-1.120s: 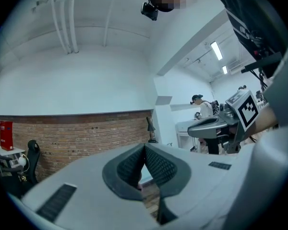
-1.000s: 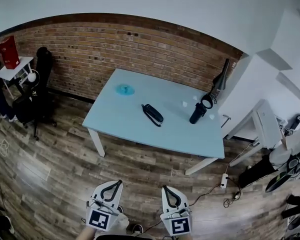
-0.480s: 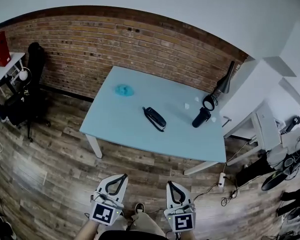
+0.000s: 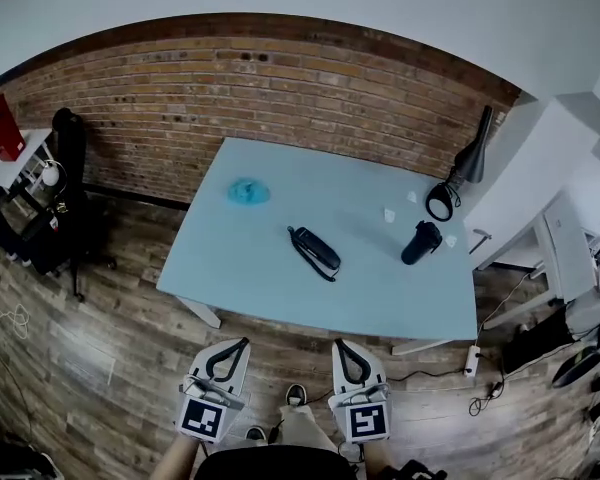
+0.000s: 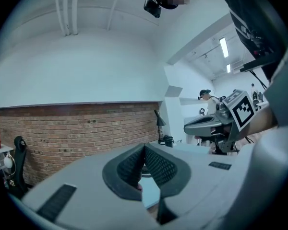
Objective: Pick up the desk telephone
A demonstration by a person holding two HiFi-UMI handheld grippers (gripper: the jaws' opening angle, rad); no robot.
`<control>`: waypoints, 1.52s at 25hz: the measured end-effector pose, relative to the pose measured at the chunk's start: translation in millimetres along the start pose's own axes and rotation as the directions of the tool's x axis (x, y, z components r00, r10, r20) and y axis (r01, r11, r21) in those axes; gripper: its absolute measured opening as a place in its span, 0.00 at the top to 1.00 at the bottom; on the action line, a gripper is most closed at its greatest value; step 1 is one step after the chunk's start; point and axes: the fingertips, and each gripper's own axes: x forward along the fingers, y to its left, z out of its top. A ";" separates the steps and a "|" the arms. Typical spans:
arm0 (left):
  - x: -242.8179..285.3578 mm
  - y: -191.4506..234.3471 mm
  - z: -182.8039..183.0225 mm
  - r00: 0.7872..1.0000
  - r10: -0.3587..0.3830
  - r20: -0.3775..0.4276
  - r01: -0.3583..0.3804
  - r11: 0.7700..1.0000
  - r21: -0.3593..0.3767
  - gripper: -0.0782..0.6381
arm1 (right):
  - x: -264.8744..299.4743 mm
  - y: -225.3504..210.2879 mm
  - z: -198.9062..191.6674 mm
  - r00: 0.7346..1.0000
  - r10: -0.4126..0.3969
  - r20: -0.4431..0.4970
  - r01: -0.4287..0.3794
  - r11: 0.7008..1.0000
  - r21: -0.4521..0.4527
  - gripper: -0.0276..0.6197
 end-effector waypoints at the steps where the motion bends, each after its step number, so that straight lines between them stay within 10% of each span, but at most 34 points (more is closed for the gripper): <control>1: 13.9 4.0 5.3 1.000 0.005 0.001 -0.005 1.000 0.010 0.86 | 11.6 -9.7 1.2 1.000 0.008 0.011 -0.008 1.000 0.010 0.93; 15: 135.6 42.7 1.7 0.996 0.021 -0.089 -0.019 0.999 0.029 0.86 | 119.2 -98.4 -28.3 0.997 0.054 -0.049 -0.050 0.996 0.070 0.93; 26: 225.9 146.8 -12.7 0.996 -0.092 -0.014 0.093 0.993 0.066 0.86 | 238.8 -125.6 -9.5 0.994 -0.007 -0.113 0.006 1.000 -0.010 0.93; 38: 282.9 173.4 -27.3 0.978 -0.172 -0.119 0.181 0.981 0.065 0.86 | 312.9 -135.8 -33.0 0.970 0.070 -0.231 -0.077 0.997 -0.021 0.93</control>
